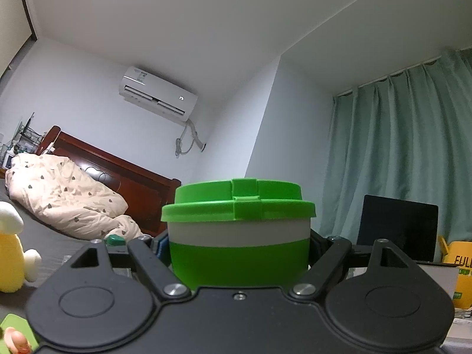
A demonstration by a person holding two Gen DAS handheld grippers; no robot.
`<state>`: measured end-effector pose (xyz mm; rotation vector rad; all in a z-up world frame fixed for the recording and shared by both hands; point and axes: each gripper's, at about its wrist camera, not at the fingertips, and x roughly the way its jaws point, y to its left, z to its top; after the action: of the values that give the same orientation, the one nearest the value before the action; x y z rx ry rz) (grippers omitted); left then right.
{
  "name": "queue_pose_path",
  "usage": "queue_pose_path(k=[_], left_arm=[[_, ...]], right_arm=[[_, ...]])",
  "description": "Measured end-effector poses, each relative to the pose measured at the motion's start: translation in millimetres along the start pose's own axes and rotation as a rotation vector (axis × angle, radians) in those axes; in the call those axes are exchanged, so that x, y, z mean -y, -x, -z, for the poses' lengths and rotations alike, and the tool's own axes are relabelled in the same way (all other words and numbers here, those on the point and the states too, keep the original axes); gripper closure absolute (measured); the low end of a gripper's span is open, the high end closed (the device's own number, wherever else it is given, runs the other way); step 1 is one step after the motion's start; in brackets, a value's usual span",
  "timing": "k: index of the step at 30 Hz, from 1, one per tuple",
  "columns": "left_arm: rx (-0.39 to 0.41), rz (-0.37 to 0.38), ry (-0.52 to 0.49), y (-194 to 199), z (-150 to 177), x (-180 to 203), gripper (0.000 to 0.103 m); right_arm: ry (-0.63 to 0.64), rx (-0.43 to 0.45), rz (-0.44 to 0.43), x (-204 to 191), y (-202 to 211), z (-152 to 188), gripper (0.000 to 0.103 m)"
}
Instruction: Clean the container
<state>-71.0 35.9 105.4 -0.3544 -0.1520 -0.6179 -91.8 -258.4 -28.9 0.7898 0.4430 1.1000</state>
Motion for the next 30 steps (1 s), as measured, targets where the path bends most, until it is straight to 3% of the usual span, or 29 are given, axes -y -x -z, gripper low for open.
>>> queue_pose_path(k=[8,20,30], left_arm=[[-0.005,-0.002,-0.003,3,-2,0,0.023],[-0.005,0.051,-0.005,5,-3,13,0.023],[0.000,0.083,0.011,3,-2,19,0.023]], right_arm=[[0.004,0.039,0.018,1,14,-3,0.065],[-0.012,0.127,0.051,6,33,-17,0.065],[-0.030,0.120,0.047,8,30,-25,0.065]])
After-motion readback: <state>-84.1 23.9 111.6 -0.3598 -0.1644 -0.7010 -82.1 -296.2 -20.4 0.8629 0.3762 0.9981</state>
